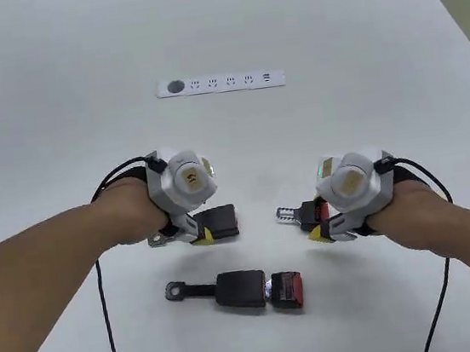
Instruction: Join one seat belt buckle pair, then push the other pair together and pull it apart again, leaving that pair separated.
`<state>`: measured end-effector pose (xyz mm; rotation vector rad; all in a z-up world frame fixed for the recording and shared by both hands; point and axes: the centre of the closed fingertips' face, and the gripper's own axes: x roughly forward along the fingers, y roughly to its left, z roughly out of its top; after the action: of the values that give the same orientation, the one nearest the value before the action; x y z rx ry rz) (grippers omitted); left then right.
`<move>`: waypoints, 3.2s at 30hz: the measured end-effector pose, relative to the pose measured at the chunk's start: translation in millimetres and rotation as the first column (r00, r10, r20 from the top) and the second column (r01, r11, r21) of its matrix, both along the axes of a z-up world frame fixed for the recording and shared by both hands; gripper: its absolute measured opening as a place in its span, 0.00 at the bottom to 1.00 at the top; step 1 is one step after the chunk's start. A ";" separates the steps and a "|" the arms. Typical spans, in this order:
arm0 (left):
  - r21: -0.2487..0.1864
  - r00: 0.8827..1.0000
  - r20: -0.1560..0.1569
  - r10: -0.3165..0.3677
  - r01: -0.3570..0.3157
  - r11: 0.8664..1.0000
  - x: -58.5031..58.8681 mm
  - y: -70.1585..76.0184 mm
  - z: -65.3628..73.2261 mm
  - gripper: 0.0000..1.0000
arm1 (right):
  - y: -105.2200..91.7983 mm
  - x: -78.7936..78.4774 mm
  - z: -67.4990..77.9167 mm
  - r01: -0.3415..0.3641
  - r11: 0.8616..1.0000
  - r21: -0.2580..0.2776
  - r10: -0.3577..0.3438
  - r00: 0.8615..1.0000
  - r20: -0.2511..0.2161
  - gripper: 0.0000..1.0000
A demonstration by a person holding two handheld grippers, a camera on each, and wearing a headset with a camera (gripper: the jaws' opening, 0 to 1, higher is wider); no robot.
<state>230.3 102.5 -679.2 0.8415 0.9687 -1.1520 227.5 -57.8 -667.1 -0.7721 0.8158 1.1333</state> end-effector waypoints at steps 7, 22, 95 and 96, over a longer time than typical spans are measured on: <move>0.016 0.999 -0.040 -0.037 0.037 0.999 -1.2 -3.2 -19.3 0.38 | -0.3 2.1 -19.1 -0.027 0.999 -0.044 0.025 0.999 -0.033 0.34; 0.052 0.983 -0.054 -0.173 0.176 0.983 -7.8 -9.3 -16.8 0.33 | 11.3 -1.9 -24.6 -0.175 0.984 -0.036 0.173 0.983 -0.063 0.33; 0.039 0.989 -0.054 -0.139 0.141 0.989 -9.0 -7.4 -16.3 0.33 | 80.5 -9.3 -21.2 -0.200 0.979 0.048 0.202 0.979 -0.031 0.33; 0.035 0.989 -0.053 -0.137 0.139 0.990 -8.7 -7.3 -16.5 0.33 | 79.2 -7.6 -22.0 -0.200 0.979 0.047 0.202 0.979 -0.030 0.33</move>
<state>221.6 95.2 -695.7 0.9259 0.9895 -1.2814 219.9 21.5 -689.1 -0.8136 0.7508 1.3440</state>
